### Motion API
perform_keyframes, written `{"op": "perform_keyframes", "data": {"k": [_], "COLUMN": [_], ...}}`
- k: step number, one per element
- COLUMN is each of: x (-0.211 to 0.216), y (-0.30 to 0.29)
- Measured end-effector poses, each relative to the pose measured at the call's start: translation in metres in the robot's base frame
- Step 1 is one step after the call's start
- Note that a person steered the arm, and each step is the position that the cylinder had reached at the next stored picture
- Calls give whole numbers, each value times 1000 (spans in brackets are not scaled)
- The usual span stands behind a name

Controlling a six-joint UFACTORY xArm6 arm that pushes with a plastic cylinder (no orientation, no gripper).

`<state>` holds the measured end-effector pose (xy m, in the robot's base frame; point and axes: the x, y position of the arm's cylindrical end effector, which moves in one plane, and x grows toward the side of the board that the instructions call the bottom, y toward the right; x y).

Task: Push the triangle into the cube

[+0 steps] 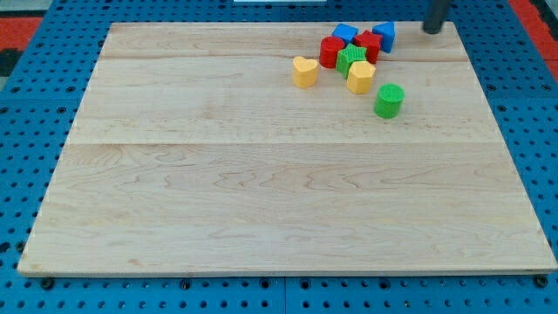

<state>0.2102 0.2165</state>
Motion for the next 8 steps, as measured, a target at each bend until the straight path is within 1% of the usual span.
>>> {"op": "perform_keyframes", "data": {"k": [1,3,5,8], "x": [16,29,23,19], "y": [-8,-28,-24,-34]}}
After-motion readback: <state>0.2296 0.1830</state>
